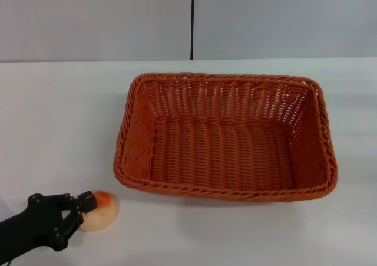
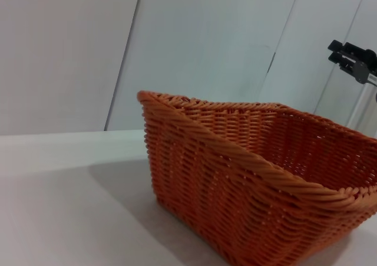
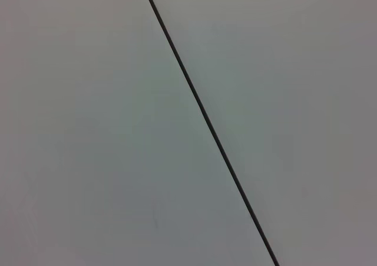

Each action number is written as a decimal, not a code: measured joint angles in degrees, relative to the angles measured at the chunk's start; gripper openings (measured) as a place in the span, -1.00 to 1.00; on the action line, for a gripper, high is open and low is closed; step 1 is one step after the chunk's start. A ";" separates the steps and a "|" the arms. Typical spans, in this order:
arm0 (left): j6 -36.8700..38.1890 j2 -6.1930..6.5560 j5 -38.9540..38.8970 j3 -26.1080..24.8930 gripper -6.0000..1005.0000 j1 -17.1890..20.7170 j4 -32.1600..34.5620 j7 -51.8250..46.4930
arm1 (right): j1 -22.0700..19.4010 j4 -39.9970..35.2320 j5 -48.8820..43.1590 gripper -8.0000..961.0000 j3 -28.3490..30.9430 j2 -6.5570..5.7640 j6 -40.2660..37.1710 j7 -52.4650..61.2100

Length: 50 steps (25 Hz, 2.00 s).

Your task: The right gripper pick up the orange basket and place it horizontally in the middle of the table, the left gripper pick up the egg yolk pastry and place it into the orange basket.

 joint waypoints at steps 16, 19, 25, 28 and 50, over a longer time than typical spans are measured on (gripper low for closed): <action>10.33 0.12 -7.17 -23.14 -0.90 -2.10 -2.68 -0.37 | -0.25 0.44 0.00 0.05 0.01 -0.01 0.00 0.00; 12.34 0.08 -7.86 -22.57 -0.90 -5.17 -5.38 -0.38 | -0.34 0.49 0.00 0.05 0.01 -0.01 0.02 0.00; 11.36 -0.23 -7.34 -15.33 -0.90 -12.07 -11.13 0.16 | -0.33 1.12 0.00 0.05 0.01 -0.01 0.06 0.00; 9.30 -0.60 -7.34 -10.98 -0.90 -15.57 -13.25 0.34 | -0.10 1.50 0.00 0.05 -0.04 -0.01 0.19 0.00; 9.54 -0.44 -8.11 -33.29 0.27 -9.93 -18.28 8.32 | -0.43 0.89 1.12 0.05 0.21 -0.01 0.62 -0.09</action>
